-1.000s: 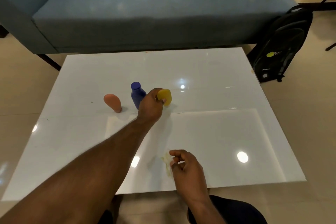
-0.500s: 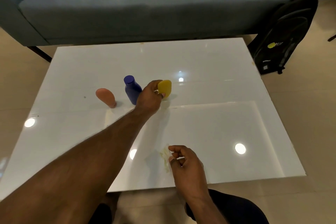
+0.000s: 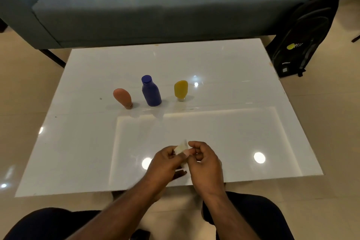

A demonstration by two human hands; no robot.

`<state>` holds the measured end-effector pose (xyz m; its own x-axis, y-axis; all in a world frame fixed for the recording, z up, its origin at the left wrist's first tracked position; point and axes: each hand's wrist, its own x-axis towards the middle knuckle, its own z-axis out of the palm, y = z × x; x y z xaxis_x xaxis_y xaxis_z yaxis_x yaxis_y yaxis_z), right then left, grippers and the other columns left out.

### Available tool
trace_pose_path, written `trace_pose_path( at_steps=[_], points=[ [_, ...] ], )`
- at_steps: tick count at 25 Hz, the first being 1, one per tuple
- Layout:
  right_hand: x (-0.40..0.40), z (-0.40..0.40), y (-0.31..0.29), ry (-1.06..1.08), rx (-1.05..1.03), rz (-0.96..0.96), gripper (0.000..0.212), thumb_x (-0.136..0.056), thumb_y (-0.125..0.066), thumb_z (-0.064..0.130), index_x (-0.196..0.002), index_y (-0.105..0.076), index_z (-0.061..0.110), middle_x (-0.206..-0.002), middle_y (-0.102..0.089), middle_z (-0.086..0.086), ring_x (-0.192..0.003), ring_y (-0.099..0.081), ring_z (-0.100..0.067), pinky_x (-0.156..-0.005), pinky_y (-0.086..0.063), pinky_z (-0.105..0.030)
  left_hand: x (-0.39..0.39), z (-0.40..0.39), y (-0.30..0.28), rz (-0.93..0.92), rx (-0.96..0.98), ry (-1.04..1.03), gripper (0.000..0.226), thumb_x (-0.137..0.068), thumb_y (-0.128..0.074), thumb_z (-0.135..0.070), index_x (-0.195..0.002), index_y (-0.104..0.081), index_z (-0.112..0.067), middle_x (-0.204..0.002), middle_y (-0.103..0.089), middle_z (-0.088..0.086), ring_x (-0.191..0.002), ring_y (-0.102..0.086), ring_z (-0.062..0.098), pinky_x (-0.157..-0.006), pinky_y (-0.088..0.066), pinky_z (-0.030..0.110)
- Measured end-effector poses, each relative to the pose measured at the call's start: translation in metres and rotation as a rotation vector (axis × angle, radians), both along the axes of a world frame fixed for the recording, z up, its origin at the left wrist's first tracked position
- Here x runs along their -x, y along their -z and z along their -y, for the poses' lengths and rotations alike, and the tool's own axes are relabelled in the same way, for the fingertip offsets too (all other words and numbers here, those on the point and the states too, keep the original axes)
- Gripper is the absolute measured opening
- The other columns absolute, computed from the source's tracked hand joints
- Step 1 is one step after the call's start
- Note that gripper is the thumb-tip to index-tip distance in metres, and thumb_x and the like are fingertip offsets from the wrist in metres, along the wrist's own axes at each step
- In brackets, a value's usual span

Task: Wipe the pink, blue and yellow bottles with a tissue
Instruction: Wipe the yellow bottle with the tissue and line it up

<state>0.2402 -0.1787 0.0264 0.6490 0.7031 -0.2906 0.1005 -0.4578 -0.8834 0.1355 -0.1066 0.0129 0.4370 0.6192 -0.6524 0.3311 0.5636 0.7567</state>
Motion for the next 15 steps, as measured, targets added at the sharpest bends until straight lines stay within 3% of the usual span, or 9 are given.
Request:
trace_pose_path(
  at_steps=[3,6,8,11,15],
  points=[
    [0.002,0.003,-0.006,-0.007,-0.025,-0.065,0.028,-0.091,-0.063,0.021,-0.111,-0.057,0.039,-0.104,-0.06,0.021,-0.091,-0.058,0.004,-0.067,-0.046,-0.006,0.013,0.0,-0.007,-0.015,-0.056,-0.106,0.016,-0.1,-0.062,-0.018,-0.109,-0.073,-0.012,-0.107,-0.077,0.011,-0.101,-0.075,0.026,-0.091,-0.061,0.046],
    [0.001,0.004,-0.01,-0.159,-0.025,-0.261,0.04,-0.091,-0.064,0.023,-0.125,-0.051,0.042,-0.114,-0.057,0.025,-0.104,-0.056,0.0,-0.076,-0.044,-0.01,0.031,-0.002,-0.022,-0.046,-0.126,0.038,0.017,-0.099,-0.063,-0.018,-0.109,-0.074,-0.011,-0.109,-0.076,0.011,-0.105,-0.072,0.026,-0.091,-0.061,0.044],
    [0.006,0.005,-0.012,-0.197,-0.04,-0.315,0.043,-0.089,-0.067,0.019,-0.126,-0.056,0.037,-0.101,-0.066,0.012,-0.098,-0.062,-0.007,-0.082,-0.049,-0.017,0.044,-0.005,-0.031,-0.054,-0.13,0.026,0.017,-0.098,-0.065,-0.017,-0.11,-0.073,-0.008,-0.107,-0.076,0.014,-0.101,-0.073,0.027,-0.082,-0.063,0.038],
    [0.012,0.007,-0.017,-0.115,-0.122,-0.422,0.039,-0.086,-0.067,0.004,-0.12,-0.063,0.023,-0.084,-0.068,-0.005,-0.086,-0.069,-0.019,-0.078,-0.057,-0.029,0.06,-0.006,-0.037,-0.025,-0.116,-0.11,0.015,-0.098,-0.065,-0.015,-0.108,-0.072,-0.007,-0.106,-0.077,0.015,-0.098,-0.074,0.03,-0.073,-0.062,0.038],
    [0.024,0.007,-0.024,-0.108,-0.159,-0.515,0.037,-0.089,-0.065,0.007,-0.121,-0.06,0.025,-0.089,-0.071,-0.002,-0.091,-0.069,-0.018,-0.077,-0.059,-0.036,0.07,-0.004,-0.042,0.007,-0.139,-0.158,0.015,-0.098,-0.065,-0.018,-0.105,-0.073,-0.008,-0.105,-0.077,0.013,-0.1,-0.073,0.03,-0.075,-0.063,0.042]
  ],
)
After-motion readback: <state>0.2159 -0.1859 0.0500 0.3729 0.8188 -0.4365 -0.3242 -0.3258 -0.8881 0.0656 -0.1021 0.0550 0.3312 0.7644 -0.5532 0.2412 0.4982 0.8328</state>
